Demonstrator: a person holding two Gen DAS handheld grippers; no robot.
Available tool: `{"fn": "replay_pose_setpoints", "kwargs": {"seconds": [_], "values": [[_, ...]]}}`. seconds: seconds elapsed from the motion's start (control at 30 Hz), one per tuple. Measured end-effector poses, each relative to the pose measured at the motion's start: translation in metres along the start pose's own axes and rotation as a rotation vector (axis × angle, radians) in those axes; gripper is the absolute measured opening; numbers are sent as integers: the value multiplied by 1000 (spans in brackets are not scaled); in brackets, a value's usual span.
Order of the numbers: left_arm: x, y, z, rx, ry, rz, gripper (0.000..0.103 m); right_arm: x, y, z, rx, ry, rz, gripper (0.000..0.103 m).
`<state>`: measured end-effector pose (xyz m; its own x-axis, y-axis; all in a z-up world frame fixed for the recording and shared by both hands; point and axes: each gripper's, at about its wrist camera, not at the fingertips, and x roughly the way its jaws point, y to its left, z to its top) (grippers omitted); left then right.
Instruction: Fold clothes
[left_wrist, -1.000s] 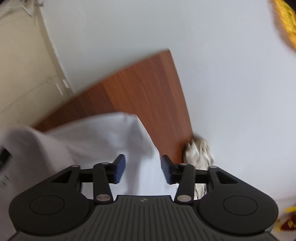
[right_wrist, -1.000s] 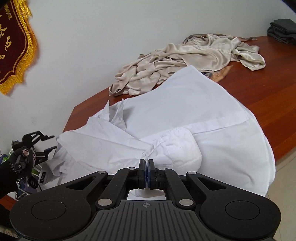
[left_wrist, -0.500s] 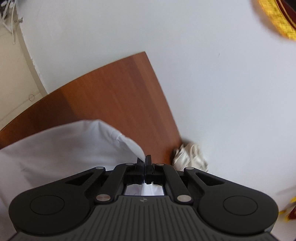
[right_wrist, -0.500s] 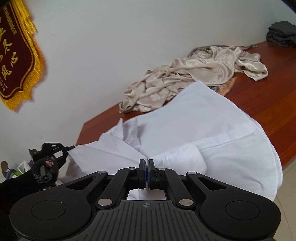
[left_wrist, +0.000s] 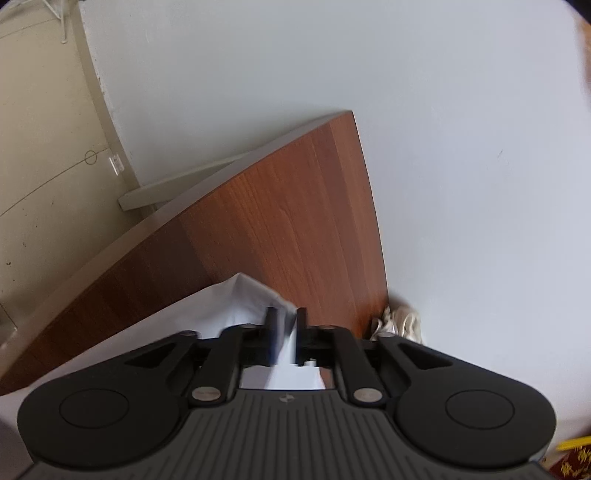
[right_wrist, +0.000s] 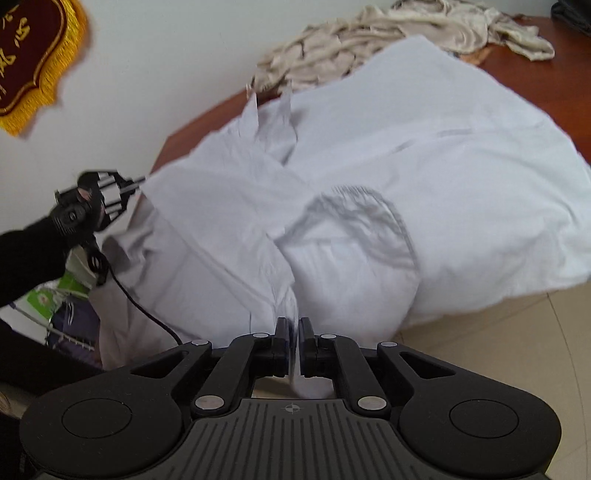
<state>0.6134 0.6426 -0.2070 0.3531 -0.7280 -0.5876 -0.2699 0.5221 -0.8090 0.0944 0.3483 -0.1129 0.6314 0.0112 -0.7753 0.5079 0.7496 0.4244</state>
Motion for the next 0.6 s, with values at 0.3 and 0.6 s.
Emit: {"fn": "replay_pose_setpoints", "kwargs": {"seconds": [0.3, 0.6], "values": [[-46, -10, -19, 197, 79, 0, 20, -43, 14, 21, -138, -135, -105, 11], [-107, -30, -67, 464, 107, 18, 25, -6, 4, 66, -255, -160, -91, 12]]}}
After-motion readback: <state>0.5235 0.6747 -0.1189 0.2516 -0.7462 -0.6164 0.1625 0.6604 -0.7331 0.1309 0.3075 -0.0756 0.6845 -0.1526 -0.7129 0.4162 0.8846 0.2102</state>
